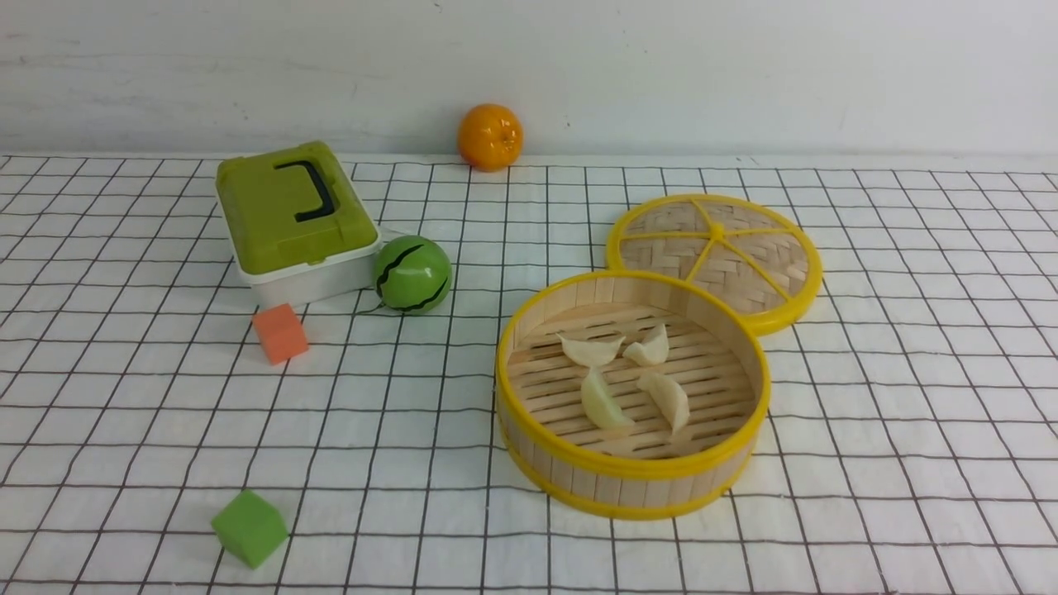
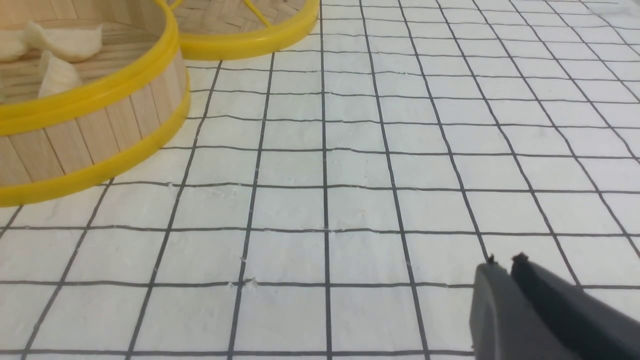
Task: Put the dumplings into the steamer on the table with the white tablecloth.
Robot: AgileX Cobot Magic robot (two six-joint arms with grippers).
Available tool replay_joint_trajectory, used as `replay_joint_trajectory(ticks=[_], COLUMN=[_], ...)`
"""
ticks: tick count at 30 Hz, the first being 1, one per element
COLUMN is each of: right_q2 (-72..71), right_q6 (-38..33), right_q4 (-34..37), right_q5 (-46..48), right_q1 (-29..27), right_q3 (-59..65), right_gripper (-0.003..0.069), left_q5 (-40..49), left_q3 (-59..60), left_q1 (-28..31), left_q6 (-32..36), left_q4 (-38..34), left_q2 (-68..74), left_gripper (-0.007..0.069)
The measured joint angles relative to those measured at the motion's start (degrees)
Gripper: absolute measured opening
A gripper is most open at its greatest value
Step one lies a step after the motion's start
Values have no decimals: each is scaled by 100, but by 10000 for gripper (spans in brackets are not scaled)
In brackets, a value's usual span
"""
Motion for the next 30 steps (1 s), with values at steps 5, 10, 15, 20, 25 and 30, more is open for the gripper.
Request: replay_joint_trajectory(ticks=[5, 10, 15, 20, 25, 30], right_q2=[0, 0, 0, 0, 0, 0], right_q6=[0, 0, 0, 0, 0, 0], right_q4=[0, 0, 0, 0, 0, 0], right_q5=[0, 0, 0, 0, 0, 0], right_q1=[0, 0, 0, 0, 0, 0], right_q3=[0, 0, 0, 0, 0, 0], right_gripper=[46, 53, 59, 68, 72, 73], left_q5=[349, 809, 845, 846, 846, 846], left_q3=[0, 0, 0, 0, 0, 0], left_q1=[0, 0, 0, 0, 0, 0], left_q6=[406, 688, 818, 837, 852, 855], left_q4=[-284, -390, -409, -415, -415, -415], left_q2=[0, 0, 0, 0, 0, 0], left_gripper=[-13, -13, -13, -13, -13, -13])
